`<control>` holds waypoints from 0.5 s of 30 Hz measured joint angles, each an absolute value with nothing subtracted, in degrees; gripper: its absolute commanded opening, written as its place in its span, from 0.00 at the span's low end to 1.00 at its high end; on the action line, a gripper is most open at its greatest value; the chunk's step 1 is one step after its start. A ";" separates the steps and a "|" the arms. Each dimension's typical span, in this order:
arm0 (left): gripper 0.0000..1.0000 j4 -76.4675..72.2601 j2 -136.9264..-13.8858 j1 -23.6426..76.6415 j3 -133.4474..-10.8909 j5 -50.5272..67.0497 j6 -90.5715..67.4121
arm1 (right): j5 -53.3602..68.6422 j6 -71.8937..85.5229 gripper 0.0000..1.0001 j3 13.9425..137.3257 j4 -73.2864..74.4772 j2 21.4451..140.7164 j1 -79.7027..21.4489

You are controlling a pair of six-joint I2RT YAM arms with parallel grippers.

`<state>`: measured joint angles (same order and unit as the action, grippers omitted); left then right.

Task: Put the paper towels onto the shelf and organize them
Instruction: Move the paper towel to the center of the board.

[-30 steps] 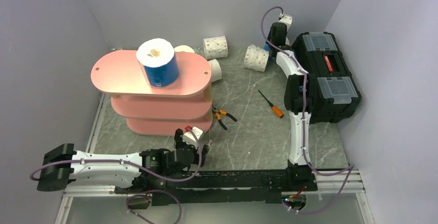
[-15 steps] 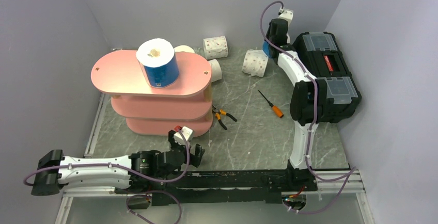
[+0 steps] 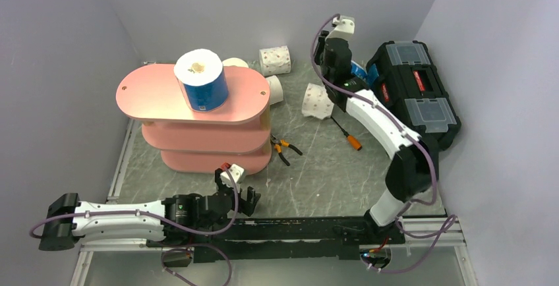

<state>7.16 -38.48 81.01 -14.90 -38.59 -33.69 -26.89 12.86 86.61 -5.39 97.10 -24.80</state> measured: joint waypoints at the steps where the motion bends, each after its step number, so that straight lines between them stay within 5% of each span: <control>1: 0.94 7.16 -37.74 81.03 -14.55 -38.44 -33.69 | -27.20 13.02 0.35 85.27 -5.78 95.18 -25.39; 8: 0.94 7.11 -32.60 81.10 -12.84 -37.15 -33.71 | -30.24 14.98 0.82 77.80 -5.26 86.96 -24.56; 15: 0.94 6.94 -32.88 81.10 -12.49 -36.45 -33.69 | -27.94 21.61 1.00 79.46 1.96 90.52 -16.43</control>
